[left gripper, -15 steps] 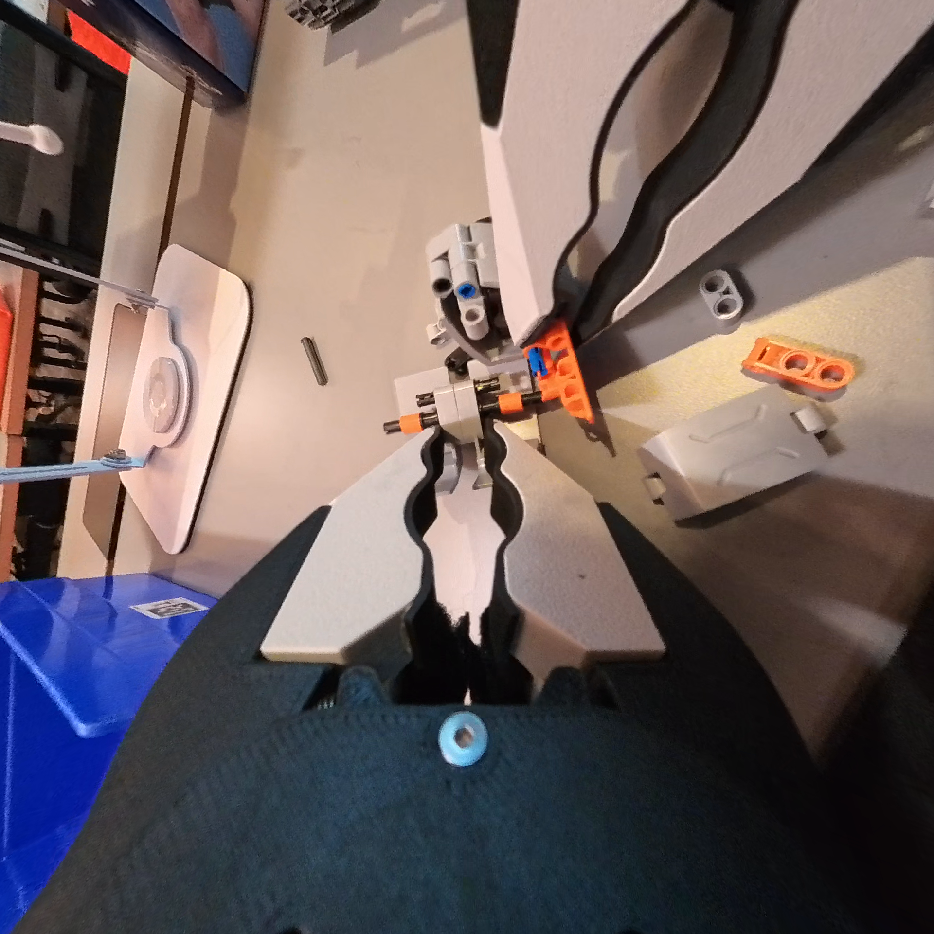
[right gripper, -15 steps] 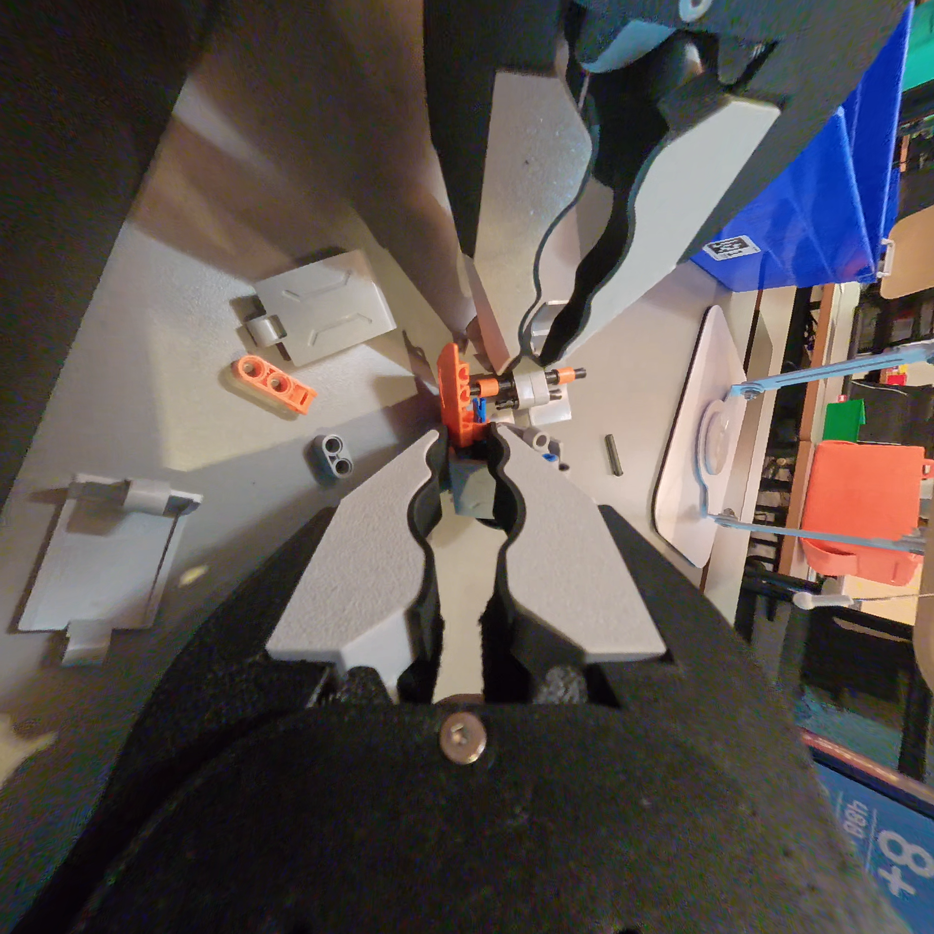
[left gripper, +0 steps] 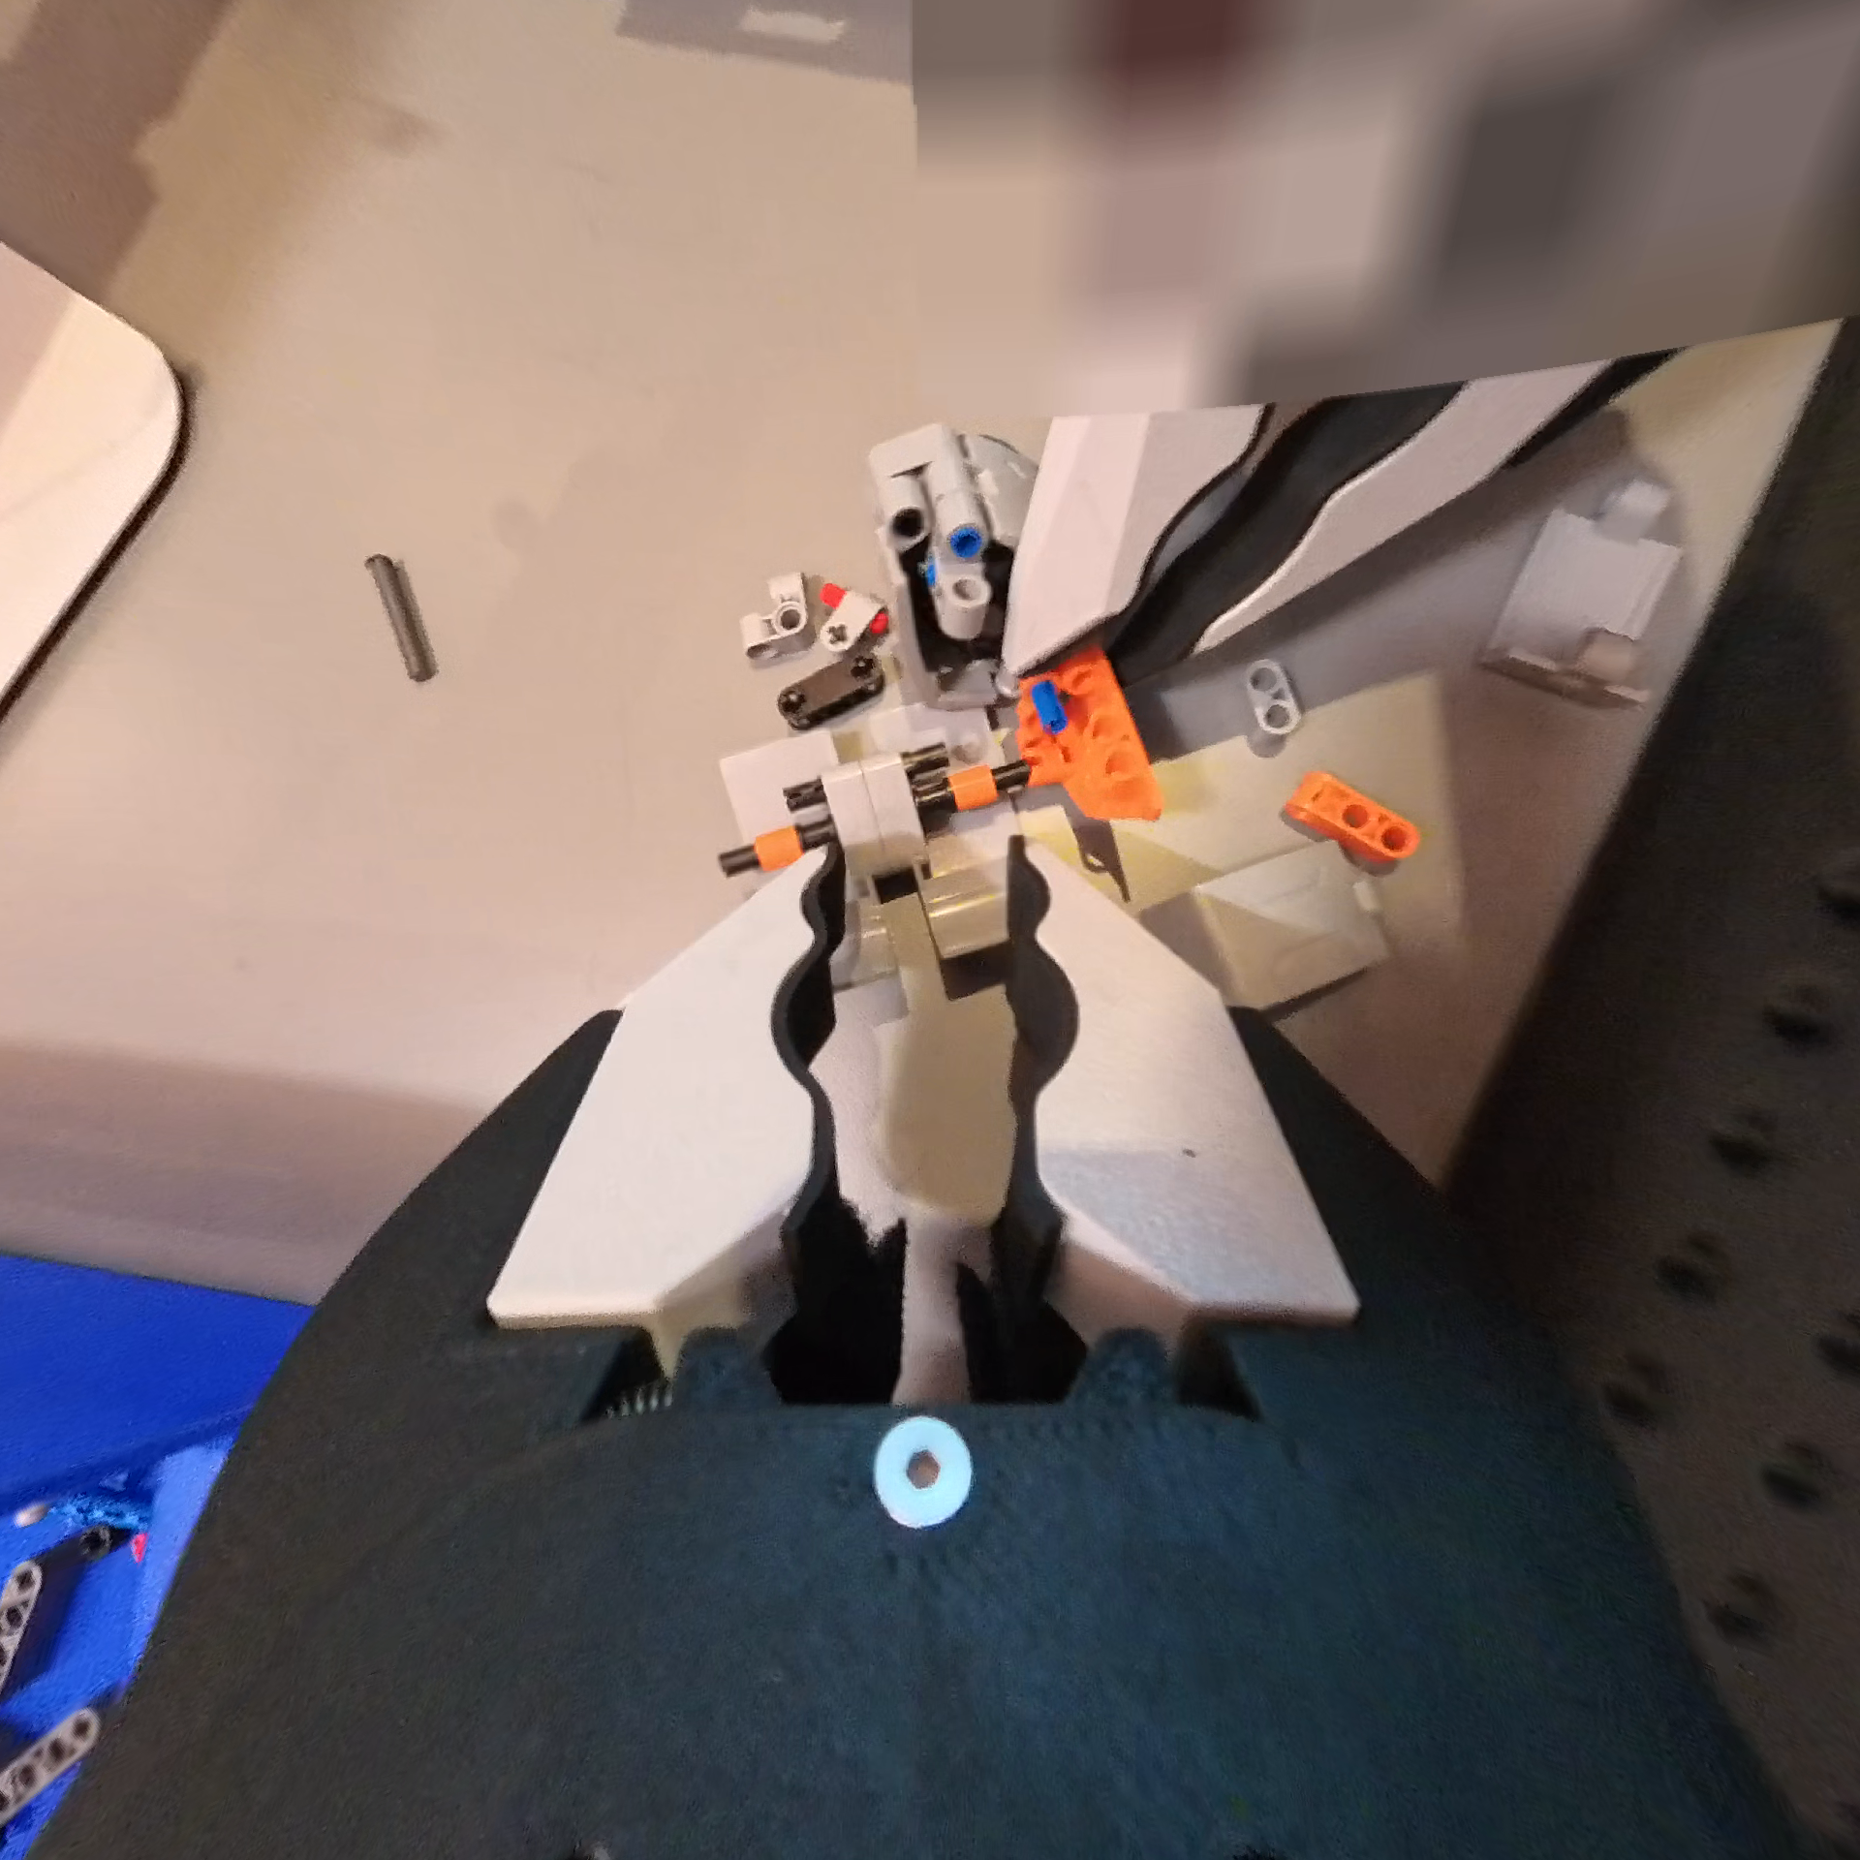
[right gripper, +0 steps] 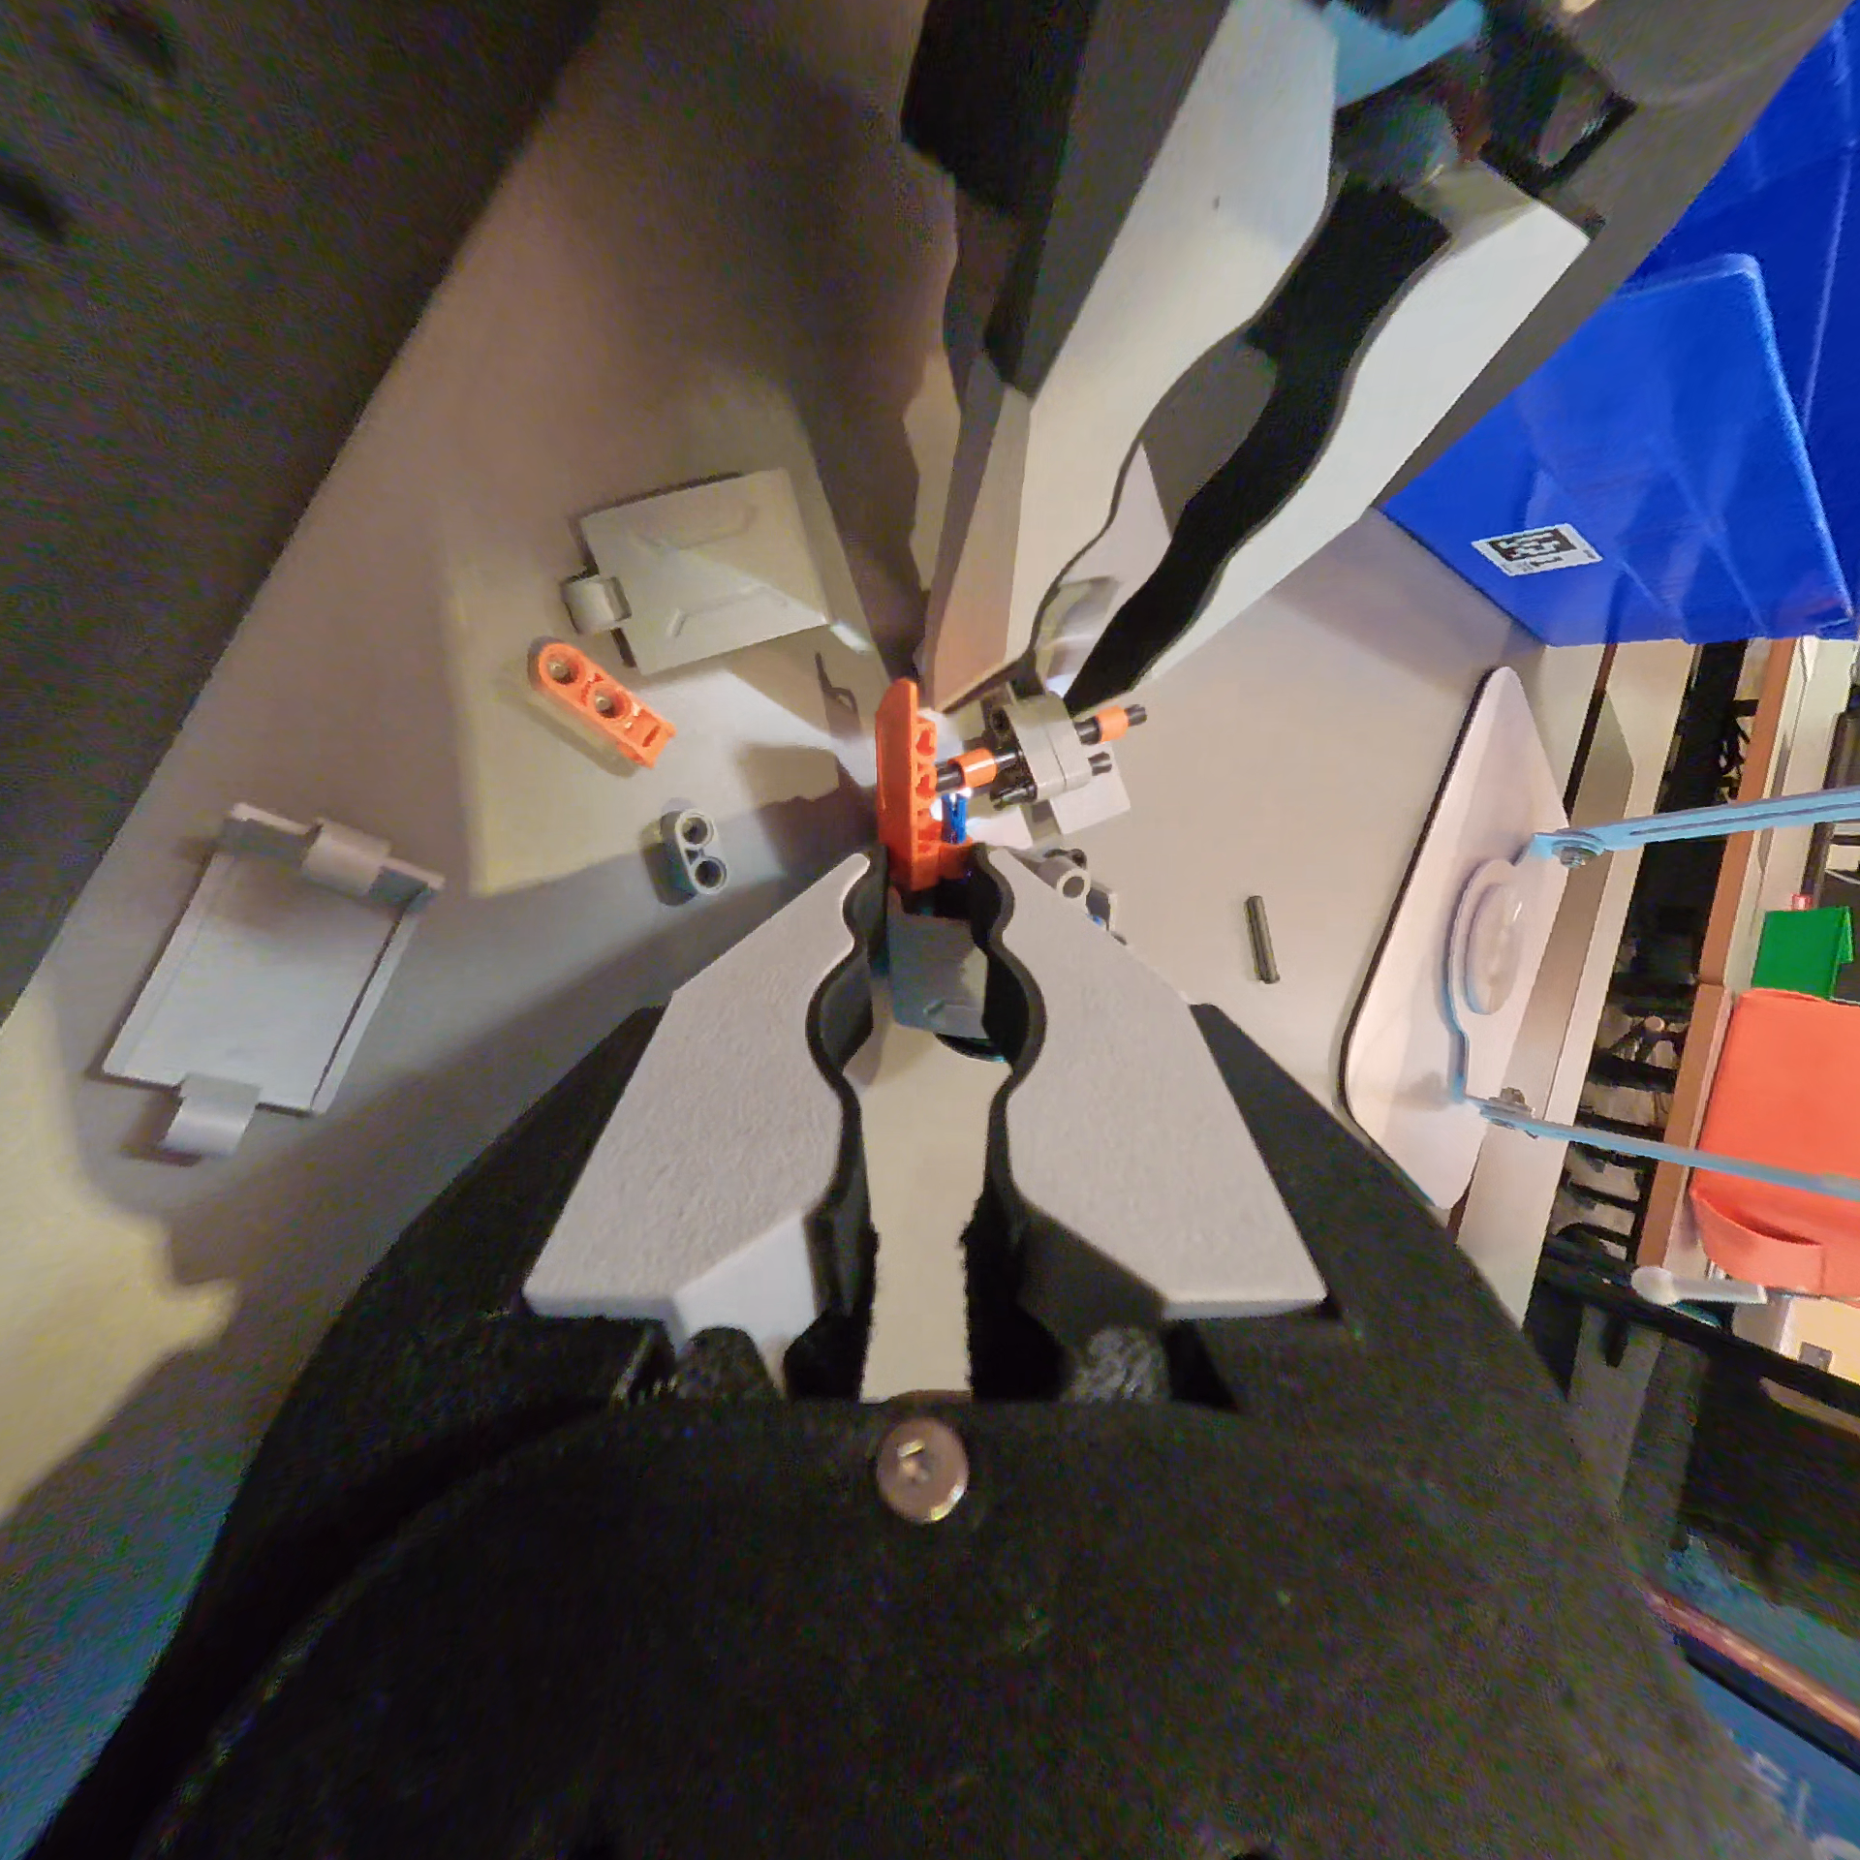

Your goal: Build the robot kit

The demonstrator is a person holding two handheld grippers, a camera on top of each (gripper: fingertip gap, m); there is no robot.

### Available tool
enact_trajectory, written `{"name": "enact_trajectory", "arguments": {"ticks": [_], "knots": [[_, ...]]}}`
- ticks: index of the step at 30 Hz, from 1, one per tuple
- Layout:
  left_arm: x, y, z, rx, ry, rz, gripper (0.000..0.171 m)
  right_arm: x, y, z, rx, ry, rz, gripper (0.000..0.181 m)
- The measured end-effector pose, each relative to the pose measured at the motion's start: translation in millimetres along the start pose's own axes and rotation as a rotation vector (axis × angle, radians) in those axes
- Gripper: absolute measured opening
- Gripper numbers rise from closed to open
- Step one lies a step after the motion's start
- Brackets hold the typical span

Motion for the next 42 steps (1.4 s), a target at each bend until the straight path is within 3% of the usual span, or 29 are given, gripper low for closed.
{"name": "enact_trajectory", "arguments": {"ticks": [7, 13, 15, 26, 34, 38, 42], "knots": [[6, 1, 14, -0.026, -0.026, -0.145, 0.027, -1, -3, 8, 0.008, -0.012, -0.059, 0.023], [11, 2, 2, -0.034, 0.019, -0.278, 0.02, 13, -1, 5, 0.028, -0.017, -0.071, 0.021], [5, 2, -3, -0.061, 0.058, -0.285, 0.02, 13, 2, -1, 0.034, -0.016, -0.066, 0.018], [11, -4, -7, -0.107, -0.033, -0.204, 0.001, 10, 4, -1, 0.043, -0.104, -0.094, 0.006], [11, -11, -7, -0.142, -0.034, -0.189, 0.012, 5, 7, 14, 0.096, -0.136, -0.077, 0.011], [13, -17, -7, -0.161, -0.041, -0.208, 0.014, -4, 4, 30, 0.101, -0.095, -0.193, 0.021], [16, -21, -5, -0.193, -0.056, -0.213, 0.013, -27, 3, 39, 0.049, 0.037, -0.53, 0.028]]}}
Point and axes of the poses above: each gripper's, where its closed fingertips meet, z back along the fingers, x out of its top, y = z × x across the jaws, the point moved 2 cm from there along z, back along the fingers, and after that the axes turned 13 degrees about z, right-handed, at the moved point
